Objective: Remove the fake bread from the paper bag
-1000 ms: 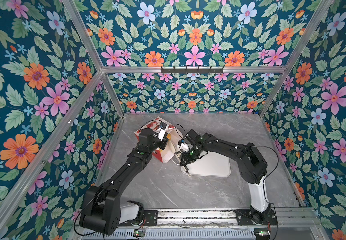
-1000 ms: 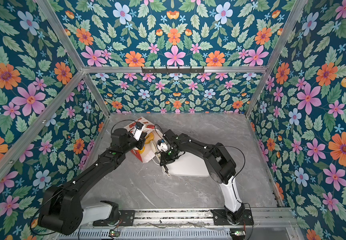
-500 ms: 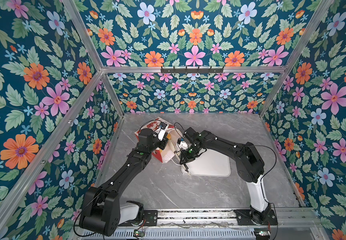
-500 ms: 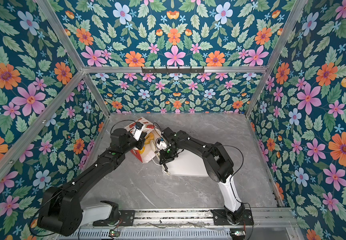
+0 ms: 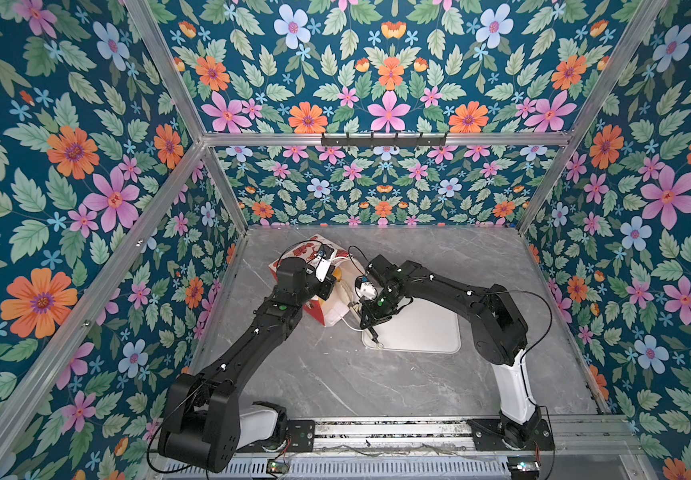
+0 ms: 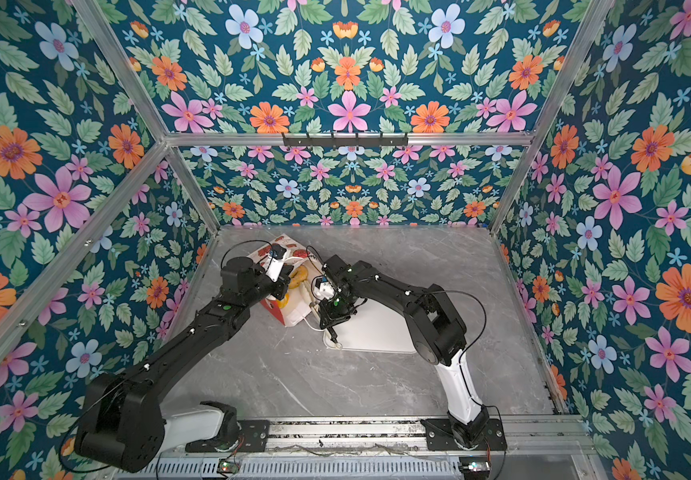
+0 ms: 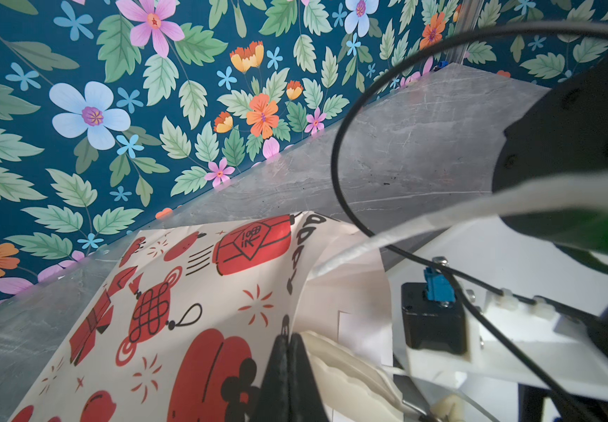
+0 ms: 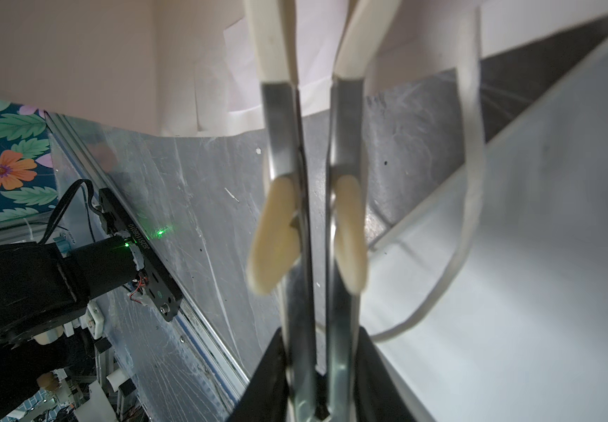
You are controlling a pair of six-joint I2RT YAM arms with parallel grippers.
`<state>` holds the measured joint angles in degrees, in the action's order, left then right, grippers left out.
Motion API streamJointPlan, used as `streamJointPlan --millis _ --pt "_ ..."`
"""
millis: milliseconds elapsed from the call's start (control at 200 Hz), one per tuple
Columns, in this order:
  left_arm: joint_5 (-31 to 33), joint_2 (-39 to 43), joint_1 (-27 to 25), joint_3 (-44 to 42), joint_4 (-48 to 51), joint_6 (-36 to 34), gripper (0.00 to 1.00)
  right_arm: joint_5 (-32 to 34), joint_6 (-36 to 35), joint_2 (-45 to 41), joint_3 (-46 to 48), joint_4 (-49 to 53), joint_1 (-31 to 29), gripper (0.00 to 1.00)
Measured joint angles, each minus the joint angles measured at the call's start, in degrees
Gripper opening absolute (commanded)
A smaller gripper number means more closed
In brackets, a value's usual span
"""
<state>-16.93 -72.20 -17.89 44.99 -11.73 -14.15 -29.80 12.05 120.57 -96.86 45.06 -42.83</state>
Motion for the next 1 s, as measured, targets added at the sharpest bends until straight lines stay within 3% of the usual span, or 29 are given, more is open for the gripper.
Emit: streamJointPlan --millis 620,1000 --pt "-0.13 0.55 0.0 -0.26 0.0 -0.37 0.0 -0.33 1.33 -3.19 1.75 -1.33 -0.04 0.32" --pt "-0.2 0.07 -0.11 -0.33 -0.02 -0.85 0.0 -8.28 1.9 -3.39 -0.33 -1.51 -0.09 0.34"
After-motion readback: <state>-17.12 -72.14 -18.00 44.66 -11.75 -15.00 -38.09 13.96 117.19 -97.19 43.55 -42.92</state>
